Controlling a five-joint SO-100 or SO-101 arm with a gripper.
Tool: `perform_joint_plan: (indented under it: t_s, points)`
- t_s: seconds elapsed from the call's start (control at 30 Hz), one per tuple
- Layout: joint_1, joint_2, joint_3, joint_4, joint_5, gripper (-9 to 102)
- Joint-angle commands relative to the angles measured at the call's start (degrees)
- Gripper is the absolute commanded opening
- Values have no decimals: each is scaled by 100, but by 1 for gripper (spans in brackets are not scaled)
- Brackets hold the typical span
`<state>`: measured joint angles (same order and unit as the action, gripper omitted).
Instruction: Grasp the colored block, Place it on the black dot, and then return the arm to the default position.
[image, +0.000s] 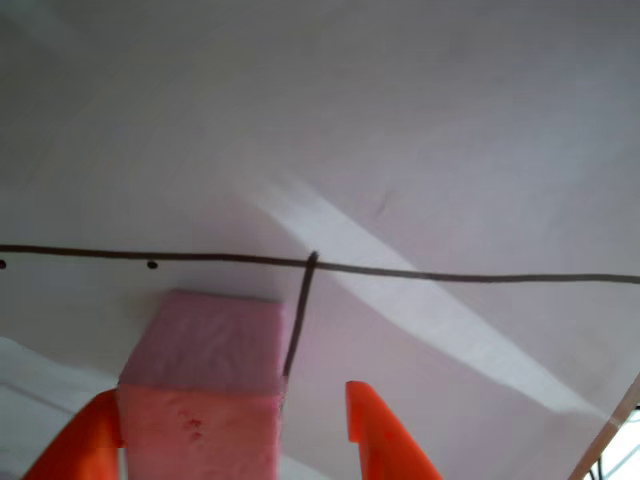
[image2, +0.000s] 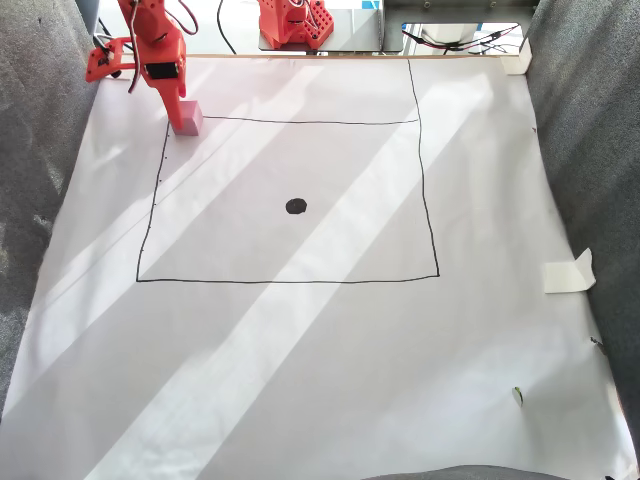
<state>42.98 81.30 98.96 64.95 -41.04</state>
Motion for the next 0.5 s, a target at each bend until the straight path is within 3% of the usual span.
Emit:
perform_joint_plan:
  t_s: [0.0, 0.47]
  points:
    - [0, 70, -211, -53, -35, 24]
    - [88, 132, -141, -325, -18, 10]
